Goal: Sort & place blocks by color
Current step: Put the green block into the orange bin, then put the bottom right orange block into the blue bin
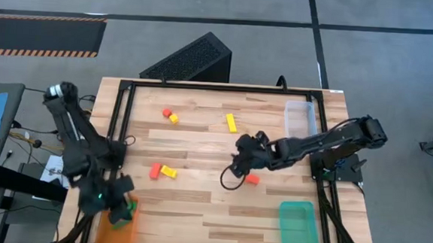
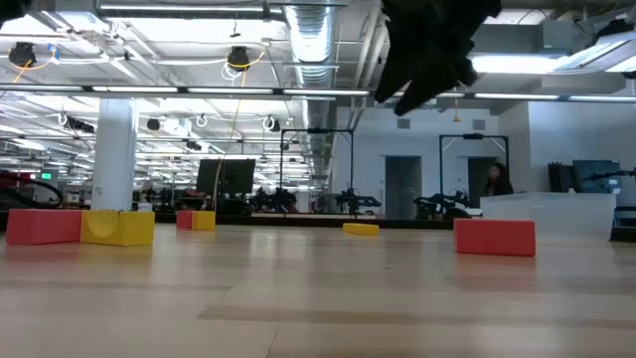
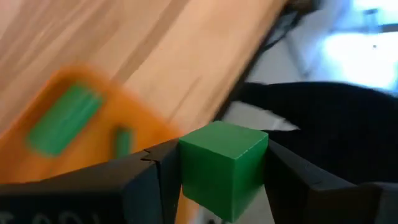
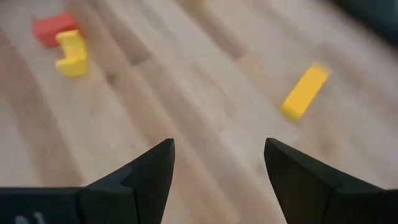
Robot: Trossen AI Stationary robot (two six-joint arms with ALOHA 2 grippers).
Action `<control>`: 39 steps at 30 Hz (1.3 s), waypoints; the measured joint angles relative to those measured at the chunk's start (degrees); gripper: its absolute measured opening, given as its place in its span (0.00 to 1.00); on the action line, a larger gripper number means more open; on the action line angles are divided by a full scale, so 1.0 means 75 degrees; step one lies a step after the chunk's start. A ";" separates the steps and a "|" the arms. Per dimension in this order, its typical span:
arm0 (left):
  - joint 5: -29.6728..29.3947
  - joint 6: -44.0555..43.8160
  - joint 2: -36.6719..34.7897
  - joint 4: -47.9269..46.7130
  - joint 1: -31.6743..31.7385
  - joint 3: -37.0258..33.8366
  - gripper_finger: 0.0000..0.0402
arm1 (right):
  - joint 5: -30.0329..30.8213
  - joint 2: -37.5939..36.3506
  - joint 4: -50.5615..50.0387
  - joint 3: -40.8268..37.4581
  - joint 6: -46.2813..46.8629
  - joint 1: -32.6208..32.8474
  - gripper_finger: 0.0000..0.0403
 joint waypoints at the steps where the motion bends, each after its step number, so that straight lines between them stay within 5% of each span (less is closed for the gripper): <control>1: -0.0019 -0.0227 0.0179 -0.0146 -0.0229 0.0000 0.39 | -0.0143 -0.0001 0.0068 -0.0116 0.0150 -0.0003 0.67; 8: 0.0801 -0.0853 0.1382 -0.0397 -0.0677 -0.0003 0.53 | -0.1748 -0.0001 -0.0101 -0.0259 0.0638 -0.0200 0.67; 11: 0.1517 -0.0889 0.1678 -0.0283 -0.0674 -0.0003 0.56 | -0.3004 -0.0144 -0.0933 -0.0259 0.0608 -0.0197 0.67; 14: 0.1569 -0.0789 0.1761 -0.0299 -0.0679 -0.0003 0.58 | -0.3361 -0.0199 -0.1978 -0.0259 0.0463 0.0070 0.67; 21: 0.0732 -0.0143 0.1333 -0.0561 -0.0223 -0.0006 0.59 | -0.3439 -0.0196 -0.1630 -0.0752 0.0512 0.0492 0.67; 30: -0.2059 0.1197 -0.0051 -0.0967 0.1059 -0.0003 0.59 | -0.3917 -0.0187 0.1427 -0.0982 0.1688 0.0376 0.67; 34: -0.2446 0.2171 -0.0568 -0.0490 0.1810 -0.0003 0.59 | -0.4521 -0.0456 0.1121 -0.0221 0.1972 0.0150 0.67; 39: -0.2450 0.4112 -0.0888 0.0661 0.2800 -0.0003 0.59 | -0.3390 -0.0961 -0.1035 0.0821 0.1798 0.0375 0.67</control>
